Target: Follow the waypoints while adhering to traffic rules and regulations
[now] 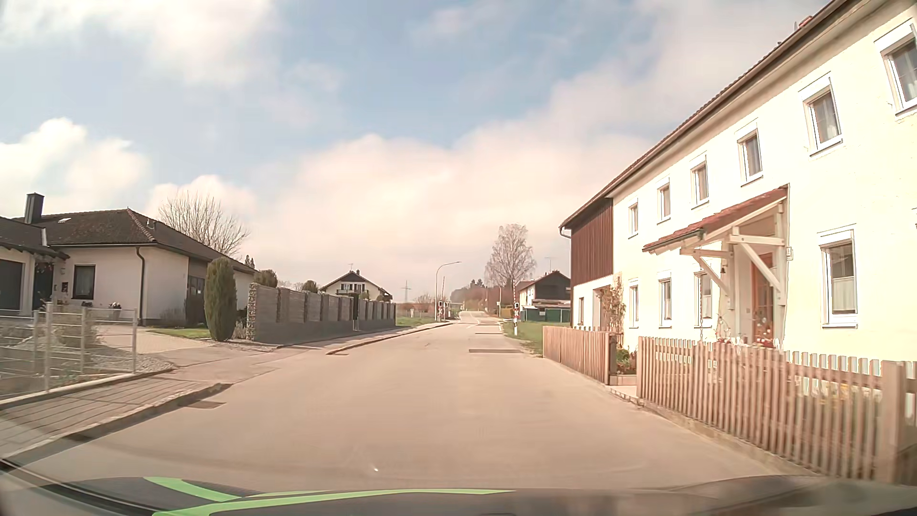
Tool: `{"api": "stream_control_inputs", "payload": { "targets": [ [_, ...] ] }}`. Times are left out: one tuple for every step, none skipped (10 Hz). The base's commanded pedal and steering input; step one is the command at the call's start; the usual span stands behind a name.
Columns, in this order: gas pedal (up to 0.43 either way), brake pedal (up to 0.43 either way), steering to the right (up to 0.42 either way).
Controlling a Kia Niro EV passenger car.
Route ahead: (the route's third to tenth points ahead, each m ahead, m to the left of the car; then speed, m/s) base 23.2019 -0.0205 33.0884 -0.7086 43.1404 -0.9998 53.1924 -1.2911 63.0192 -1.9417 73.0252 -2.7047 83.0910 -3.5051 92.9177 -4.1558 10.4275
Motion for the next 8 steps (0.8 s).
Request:
{"api": "stream_control_inputs", "payload": {
  "targets": [
    [0.220,0.000,-0.002],
    [0.209,0.000,-0.001],
    [0.209,0.000,0.001],
    [0.209,0.000,0.001],
    [0.189,0.000,0.002],
    [0.189,0.000,0.004],
    [0.189,0.000,0.006],
    [0.189,0.000,0.008]
  ]
}}
